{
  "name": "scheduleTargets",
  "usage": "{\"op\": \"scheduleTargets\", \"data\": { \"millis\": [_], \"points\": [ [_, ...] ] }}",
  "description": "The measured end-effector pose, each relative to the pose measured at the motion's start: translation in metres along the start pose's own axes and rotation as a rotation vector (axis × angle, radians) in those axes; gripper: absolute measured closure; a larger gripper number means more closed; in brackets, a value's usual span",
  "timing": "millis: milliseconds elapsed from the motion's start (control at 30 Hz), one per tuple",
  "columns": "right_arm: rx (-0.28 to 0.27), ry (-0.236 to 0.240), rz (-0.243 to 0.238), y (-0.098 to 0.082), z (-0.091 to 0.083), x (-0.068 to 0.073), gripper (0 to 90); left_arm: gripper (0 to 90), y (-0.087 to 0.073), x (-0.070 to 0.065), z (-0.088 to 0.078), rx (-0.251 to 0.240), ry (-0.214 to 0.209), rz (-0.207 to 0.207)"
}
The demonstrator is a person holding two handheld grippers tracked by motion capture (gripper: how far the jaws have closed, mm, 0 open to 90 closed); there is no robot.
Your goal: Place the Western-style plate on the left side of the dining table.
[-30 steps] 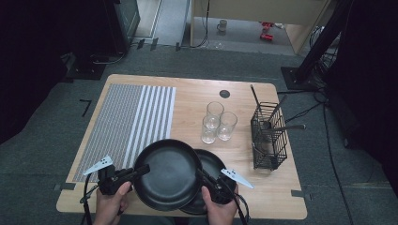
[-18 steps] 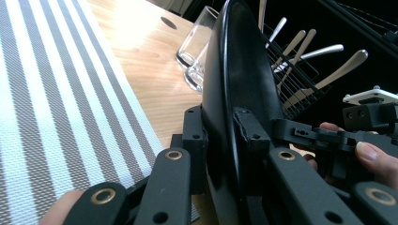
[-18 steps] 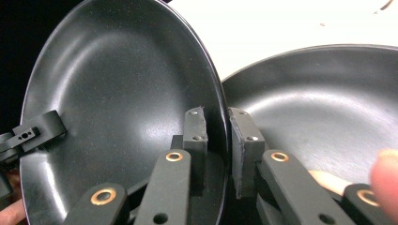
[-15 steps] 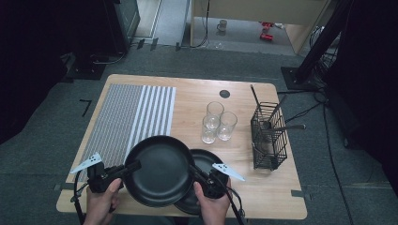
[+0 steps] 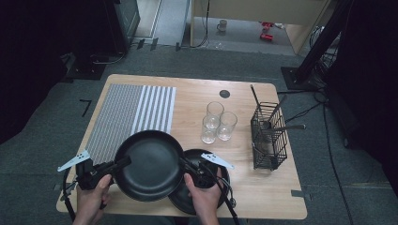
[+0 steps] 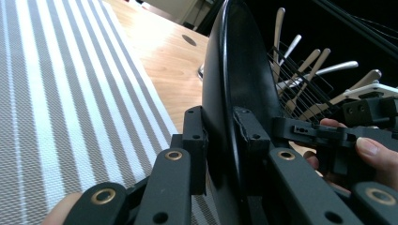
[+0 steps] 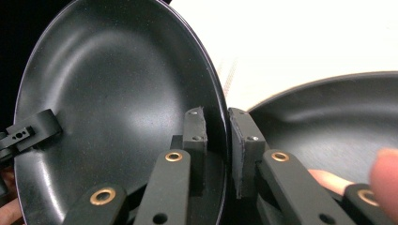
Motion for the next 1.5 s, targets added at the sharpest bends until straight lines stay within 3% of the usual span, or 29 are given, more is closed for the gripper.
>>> {"op": "scheduleTargets", "data": {
  "millis": [567,1500],
  "points": [
    [0.042,0.023,-0.017,0.017,0.031,0.014,79.5,78.0,0.016,0.022,-0.008,-0.022,0.027,-0.024],
    [0.074,0.018,-0.029,0.048,0.072,0.021,80.0,77.8,0.048,0.058,0.002,-0.025,0.031,-0.065]
  ]
}}
Point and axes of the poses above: each handheld gripper's, and its own axes: z roughly forward along the jaws, y roughly out of its top, x roughly to its left, the point moved 5 cm from there along z, roughly forward along the jaws, and after that the axes turned 3 degrees about y, right-handed, at the moved point
